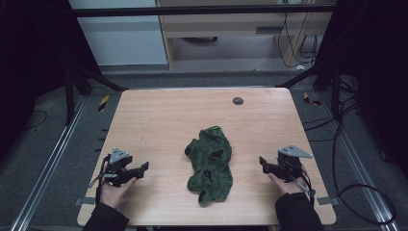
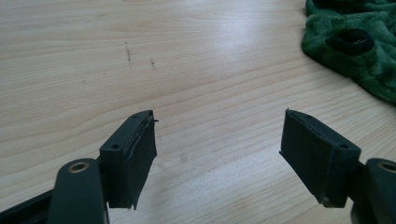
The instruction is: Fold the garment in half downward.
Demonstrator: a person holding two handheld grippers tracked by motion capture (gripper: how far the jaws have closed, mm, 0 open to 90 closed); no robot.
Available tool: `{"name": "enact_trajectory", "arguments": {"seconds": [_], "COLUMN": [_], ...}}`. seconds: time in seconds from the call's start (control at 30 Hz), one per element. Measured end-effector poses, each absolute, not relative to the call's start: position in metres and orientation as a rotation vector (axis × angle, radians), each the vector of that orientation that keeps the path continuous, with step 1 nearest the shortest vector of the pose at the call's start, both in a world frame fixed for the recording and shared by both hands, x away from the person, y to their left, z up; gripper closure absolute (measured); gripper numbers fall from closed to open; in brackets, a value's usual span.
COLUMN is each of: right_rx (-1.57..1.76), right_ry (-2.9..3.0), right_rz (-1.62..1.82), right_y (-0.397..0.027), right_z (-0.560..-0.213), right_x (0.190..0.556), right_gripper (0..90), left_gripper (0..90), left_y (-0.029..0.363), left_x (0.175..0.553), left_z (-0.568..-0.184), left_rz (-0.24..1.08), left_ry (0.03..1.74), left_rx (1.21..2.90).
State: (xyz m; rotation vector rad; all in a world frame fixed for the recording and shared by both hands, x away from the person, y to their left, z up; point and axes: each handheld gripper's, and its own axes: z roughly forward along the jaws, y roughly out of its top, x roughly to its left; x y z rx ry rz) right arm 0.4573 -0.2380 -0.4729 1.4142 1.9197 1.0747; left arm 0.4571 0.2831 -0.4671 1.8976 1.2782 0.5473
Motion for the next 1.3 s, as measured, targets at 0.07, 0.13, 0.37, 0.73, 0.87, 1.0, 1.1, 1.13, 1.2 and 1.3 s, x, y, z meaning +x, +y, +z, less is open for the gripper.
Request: {"name": "enact_trajectory", "arguments": {"seconds": [0.07,0.13,0.37,0.73,0.87,1.0,1.1,1.13,1.2,1.3], "right_rx": [1.403,1.405,1.355,1.301,1.295,1.284,1.271,1.268,1.273,1.264], "right_ry": [1.925,1.932,1.954,1.977,1.979,2.0,2.014,2.015,2.021,2.027], "right_rz": [1.075,1.084,1.108,1.16,1.179,1.185,1.188,1.194,1.205,1.196], "right_y": [-0.236,-0.234,-0.223,-0.209,-0.203,-0.196,-0.189,-0.187,-0.182,-0.176], "right_z": [-0.471,-0.469,-0.46,-0.446,-0.441,-0.438,-0.435,-0.435,-0.433,-0.432], "right_x": [0.459,0.46,0.462,0.47,0.474,0.479,0.483,0.484,0.487,0.492], "right_gripper": [23.7,24.8,27.1,31.6,32.6,33.2,33.7,33.8,34.0,34.4], "left_gripper": [26.0,26.4,27.8,28.5,28.7,28.6,28.5,28.6,28.7,29.2], "left_y": [0.281,0.28,0.269,0.256,0.25,0.243,0.237,0.235,0.229,0.224], "left_x": [0.459,0.462,0.472,0.486,0.492,0.499,0.504,0.506,0.509,0.513], "left_z": [-0.466,-0.464,-0.455,-0.436,-0.432,-0.428,-0.425,-0.424,-0.422,-0.421], "left_rz": [0.539,0.537,0.54,0.565,0.565,0.567,0.565,0.561,0.552,0.548], "left_ry": [1.266,1.259,1.229,1.185,1.166,1.152,1.144,1.141,1.129,1.114], "left_rx": [1.906,1.915,1.9,1.868,1.869,1.875,1.872,1.871,1.873,1.884]}}
